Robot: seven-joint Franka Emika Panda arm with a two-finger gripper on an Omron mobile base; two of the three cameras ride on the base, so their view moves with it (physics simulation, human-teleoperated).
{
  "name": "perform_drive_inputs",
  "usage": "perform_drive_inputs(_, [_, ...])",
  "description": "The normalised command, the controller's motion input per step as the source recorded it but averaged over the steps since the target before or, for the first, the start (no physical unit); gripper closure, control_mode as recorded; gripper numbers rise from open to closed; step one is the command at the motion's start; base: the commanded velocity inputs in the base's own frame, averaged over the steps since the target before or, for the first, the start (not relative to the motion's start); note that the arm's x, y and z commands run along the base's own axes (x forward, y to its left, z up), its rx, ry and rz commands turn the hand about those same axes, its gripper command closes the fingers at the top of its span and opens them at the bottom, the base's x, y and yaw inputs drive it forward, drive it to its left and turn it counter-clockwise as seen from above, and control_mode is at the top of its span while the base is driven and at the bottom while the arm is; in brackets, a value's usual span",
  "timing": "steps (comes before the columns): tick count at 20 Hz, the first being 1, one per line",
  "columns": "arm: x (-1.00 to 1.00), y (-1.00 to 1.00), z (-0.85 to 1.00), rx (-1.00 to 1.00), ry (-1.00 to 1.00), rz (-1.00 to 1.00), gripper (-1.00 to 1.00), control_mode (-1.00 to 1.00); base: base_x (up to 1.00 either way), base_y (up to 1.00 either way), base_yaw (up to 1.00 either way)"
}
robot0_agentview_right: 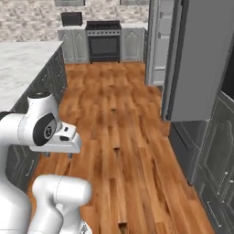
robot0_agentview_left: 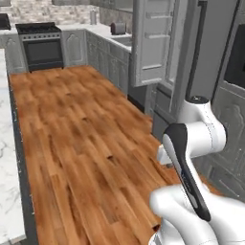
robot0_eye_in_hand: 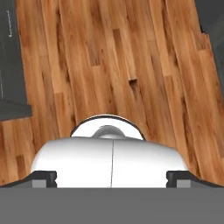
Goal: Retrieve the butter from the fridge and place it on a plate on the dining table. Then retrieve the butter knife by the fridge and place it near the plate.
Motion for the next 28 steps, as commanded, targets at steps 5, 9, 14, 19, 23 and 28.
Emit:
perform_drive_inputs(5, [0.00, 0.00, 0.00, 0.00, 0.00, 0.00, -1.00, 1.00, 1.00, -0.08, 0.32])
perform_drive_inputs(9, [0.00, 0.00, 0.00, 0.00, 0.00, 0.00, -1.00, 1.00, 1.00, -0.12, 0.05])
perform_drive_inputs(14, [0.00, 0.00, 0.00, 0.00, 0.00, 0.00, -1.00, 1.00, 1.00, 0.09, -0.08])
perform_drive_inputs(19, [0.00, 0.00, 0.00, 0.00, 0.00, 0.00, -1.00, 1.00, 1.00, 0.35, -0.18])
perform_drive_inputs(23, [0.00, 0.00, 0.00, 0.00, 0.00, 0.00, -1.00, 1.00, 1.00, 0.38, -0.16])
perform_drive_inputs(28, [0.00, 0.00, 0.00, 0.00, 0.00, 0.00, -1.00, 1.00, 1.00, 0.22, -0.11])
